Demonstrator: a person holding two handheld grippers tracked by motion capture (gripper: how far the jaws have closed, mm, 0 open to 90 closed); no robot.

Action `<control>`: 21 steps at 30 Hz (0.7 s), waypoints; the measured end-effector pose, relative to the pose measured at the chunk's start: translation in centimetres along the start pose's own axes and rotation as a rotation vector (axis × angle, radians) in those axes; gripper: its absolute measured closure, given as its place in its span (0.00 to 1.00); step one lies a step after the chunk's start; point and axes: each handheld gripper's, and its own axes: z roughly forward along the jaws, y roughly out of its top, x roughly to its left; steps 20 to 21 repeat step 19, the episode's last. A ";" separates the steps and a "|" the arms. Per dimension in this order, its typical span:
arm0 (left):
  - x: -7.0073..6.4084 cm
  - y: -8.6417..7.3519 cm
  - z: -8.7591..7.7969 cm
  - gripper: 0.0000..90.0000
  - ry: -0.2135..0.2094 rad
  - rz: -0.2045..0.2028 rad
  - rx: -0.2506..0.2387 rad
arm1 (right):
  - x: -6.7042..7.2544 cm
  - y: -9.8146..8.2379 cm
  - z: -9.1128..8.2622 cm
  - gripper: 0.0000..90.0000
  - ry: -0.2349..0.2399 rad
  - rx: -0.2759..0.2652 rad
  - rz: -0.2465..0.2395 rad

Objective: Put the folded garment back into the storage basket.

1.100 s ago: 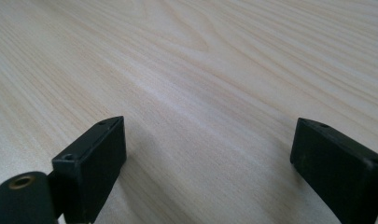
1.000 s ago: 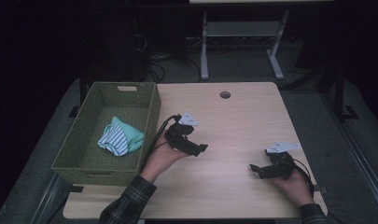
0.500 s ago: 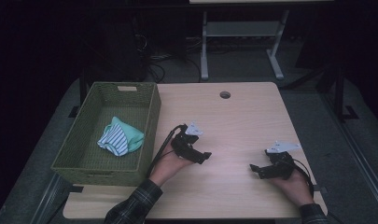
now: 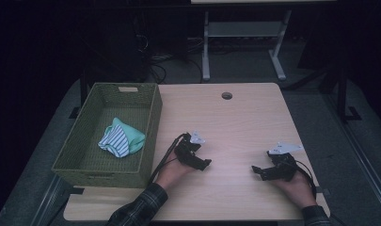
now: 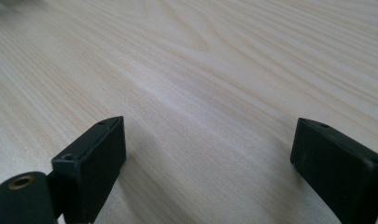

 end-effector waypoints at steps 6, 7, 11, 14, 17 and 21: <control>0.3 -0.7 0.5 0.16 0.005 0.004 -0.051 | 0.0 0.0 0.0 0.11 0.001 0.000 -0.001; 0.3 -1.0 0.5 0.15 0.004 0.005 -0.070 | 0.0 0.0 0.0 0.11 0.001 0.000 -0.002; 0.3 -1.1 0.6 0.14 0.007 0.006 -0.081 | 0.0 0.0 0.0 0.11 0.002 0.000 -0.003; 0.3 -1.1 0.6 0.14 0.007 0.006 -0.081 | 0.0 0.0 0.0 0.11 0.002 0.000 -0.003; 0.3 -1.1 0.6 0.14 0.007 0.006 -0.081 | 0.0 0.0 0.0 0.11 0.002 0.000 -0.003; 0.3 -1.1 0.6 0.14 0.007 0.006 -0.081 | 0.0 0.0 0.0 0.11 0.002 0.000 -0.004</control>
